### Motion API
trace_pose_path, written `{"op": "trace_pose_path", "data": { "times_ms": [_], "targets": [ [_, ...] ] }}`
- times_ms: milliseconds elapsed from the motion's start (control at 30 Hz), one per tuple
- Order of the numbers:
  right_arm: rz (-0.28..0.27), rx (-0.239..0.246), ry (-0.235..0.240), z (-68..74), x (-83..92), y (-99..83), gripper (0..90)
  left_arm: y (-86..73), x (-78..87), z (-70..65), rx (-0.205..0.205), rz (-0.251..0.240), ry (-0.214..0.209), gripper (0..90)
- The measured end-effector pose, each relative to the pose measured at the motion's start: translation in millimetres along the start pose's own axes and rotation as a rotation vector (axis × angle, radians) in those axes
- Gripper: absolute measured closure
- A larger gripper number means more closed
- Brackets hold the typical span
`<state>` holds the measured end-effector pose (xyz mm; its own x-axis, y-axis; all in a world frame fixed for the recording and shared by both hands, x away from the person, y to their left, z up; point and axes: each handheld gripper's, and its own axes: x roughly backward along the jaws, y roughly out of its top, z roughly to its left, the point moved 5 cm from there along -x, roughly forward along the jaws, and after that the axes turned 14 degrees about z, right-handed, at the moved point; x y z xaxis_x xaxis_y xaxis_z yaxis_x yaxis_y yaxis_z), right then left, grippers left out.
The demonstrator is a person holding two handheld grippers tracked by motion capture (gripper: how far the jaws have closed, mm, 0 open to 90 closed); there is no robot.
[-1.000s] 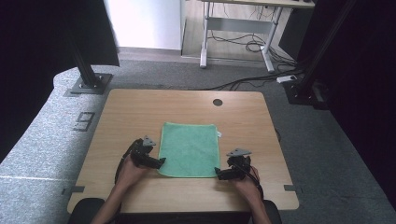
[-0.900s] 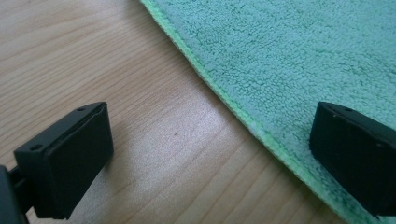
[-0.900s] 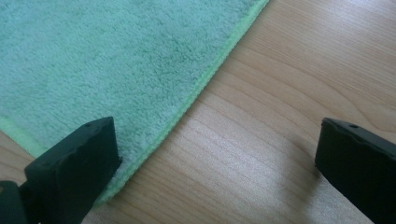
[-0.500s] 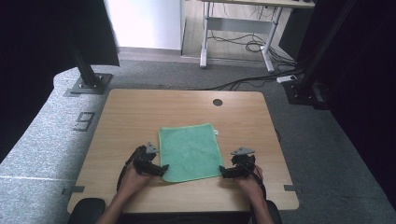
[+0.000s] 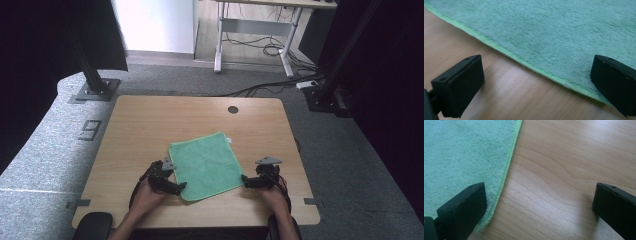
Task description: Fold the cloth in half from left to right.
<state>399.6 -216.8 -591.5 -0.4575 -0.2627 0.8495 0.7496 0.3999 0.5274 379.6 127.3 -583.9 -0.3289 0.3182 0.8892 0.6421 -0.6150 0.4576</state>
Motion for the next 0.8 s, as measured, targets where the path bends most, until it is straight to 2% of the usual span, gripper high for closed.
{"op": "trace_pose_path", "data": {
  "times_ms": [100, 300, 400, 500, 567, 633, 800],
  "targets": [
    [0.0, 0.001, 0.0, 0.0, -0.1, 0.0, 0.0, 3.8, 2.9, 11.8, 0.015, -0.009, 0.016, 0.0],
    [0.0, 0.001, 0.0, 0.0, -0.1, 0.0, 0.0, 14.6, 7.0, 39.4, 0.083, -0.035, 0.015, 0.0],
    [0.001, 0.001, -0.001, 0.0, -0.1, 0.0, 0.0, 17.3, 7.6, 45.5, 0.089, -0.037, 0.028, 0.0],
    [0.001, 0.0, -0.001, 0.0, -0.1, 0.0, 0.0, 27.7, 10.6, 60.8, 0.108, -0.053, 0.047, 0.0],
    [0.001, 0.001, -0.001, 0.0, -0.1, 0.0, 0.0, 29.8, 11.1, 63.6, 0.11, -0.055, 0.053, 0.0],
    [0.001, 0.0, -0.001, 0.0, -0.1, 0.0, 0.0, 36.3, 12.2, 73.7, 0.121, -0.058, 0.076, 0.0],
    [0.001, -0.001, -0.001, 0.2, 0.0, 0.0, 0.0, 47.3, 10.0, 94.4, 0.163, -0.073, 0.095, 0.1]
  ]
}}
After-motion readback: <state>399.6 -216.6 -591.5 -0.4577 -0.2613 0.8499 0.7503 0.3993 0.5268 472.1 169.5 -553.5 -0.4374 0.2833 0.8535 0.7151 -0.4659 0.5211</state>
